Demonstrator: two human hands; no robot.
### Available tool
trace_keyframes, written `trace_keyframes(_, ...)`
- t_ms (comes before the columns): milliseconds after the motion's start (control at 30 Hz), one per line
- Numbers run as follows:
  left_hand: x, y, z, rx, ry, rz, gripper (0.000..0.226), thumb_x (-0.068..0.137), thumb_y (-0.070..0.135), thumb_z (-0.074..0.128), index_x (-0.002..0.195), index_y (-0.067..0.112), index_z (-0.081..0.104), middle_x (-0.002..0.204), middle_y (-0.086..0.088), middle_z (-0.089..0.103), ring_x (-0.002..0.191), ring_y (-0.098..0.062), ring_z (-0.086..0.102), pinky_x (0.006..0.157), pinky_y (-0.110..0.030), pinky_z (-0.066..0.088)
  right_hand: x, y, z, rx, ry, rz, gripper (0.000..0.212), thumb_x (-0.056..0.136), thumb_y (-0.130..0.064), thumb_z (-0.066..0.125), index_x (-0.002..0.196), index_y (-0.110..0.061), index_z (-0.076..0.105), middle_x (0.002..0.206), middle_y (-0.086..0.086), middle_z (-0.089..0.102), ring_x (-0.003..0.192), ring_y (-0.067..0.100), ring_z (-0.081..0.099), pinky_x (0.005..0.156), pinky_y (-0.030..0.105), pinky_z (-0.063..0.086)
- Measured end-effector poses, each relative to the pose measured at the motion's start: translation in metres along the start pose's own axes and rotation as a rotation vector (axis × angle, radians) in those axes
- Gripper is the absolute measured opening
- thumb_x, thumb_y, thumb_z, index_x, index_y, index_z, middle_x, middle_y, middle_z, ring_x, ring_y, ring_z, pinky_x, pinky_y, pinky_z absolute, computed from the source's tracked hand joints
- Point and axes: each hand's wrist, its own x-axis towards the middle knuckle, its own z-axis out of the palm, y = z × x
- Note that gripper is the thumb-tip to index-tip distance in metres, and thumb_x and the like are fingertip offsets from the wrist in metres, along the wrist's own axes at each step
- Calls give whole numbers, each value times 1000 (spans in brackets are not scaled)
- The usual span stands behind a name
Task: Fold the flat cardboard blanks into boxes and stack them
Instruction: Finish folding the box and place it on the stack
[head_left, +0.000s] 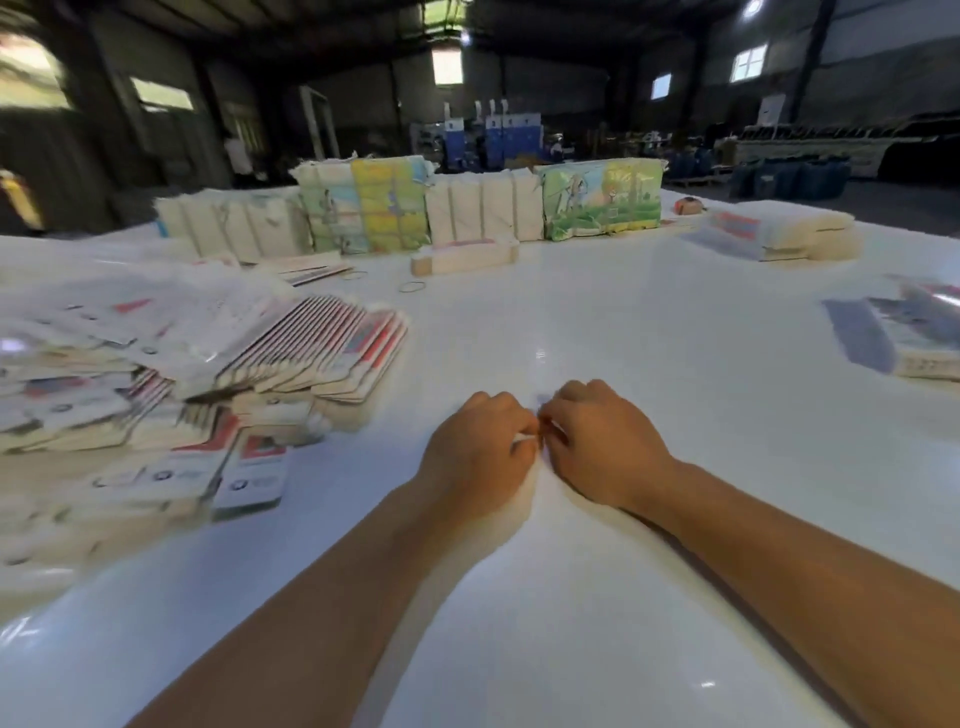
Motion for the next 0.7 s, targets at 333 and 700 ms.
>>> trace_keyframes(333,9,-1,-12,-267,-12,-209,21,92,17,52,99,9,70,103,-10,67,98,-26,58,90,-38,45,-3,6,5,69,82,3,24,95,-26,47,103,-19,68,116,-3,61,107,20,51,84,31,45)
trace_keyframes(700,33,-157,-148,283,191,-727,43,92,37,45,127,12,52,131,-10,48,116,-29,46,85,-37,40,-2,1,5,102,139,-27,25,91,-25,51,77,-16,69,105,2,67,97,27,57,73,31,44)
